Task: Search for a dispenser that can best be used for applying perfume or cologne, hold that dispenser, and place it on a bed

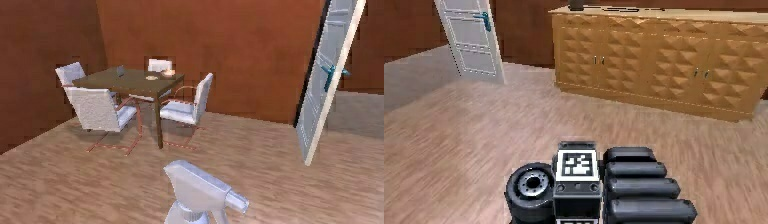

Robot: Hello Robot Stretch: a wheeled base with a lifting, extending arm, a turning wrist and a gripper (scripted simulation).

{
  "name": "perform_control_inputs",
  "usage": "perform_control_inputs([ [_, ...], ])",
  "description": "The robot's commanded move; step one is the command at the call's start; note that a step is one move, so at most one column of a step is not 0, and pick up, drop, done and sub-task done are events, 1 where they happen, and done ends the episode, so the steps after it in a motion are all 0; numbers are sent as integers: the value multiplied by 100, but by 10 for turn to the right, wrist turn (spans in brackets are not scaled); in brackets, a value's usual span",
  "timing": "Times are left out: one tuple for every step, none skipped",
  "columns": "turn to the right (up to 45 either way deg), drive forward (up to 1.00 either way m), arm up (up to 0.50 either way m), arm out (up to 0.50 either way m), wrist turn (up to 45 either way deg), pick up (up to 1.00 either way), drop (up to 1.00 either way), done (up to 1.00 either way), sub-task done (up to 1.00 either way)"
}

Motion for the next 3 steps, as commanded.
perform_control_inputs([
  [-150, 0, 0, 0, 0, 0, 0, 0, 0],
  [0, 80, 0, 0, 0, 0, 0, 0, 0],
  [-390, 0, 0, 0, 0, 0, 0, 0, 0],
])
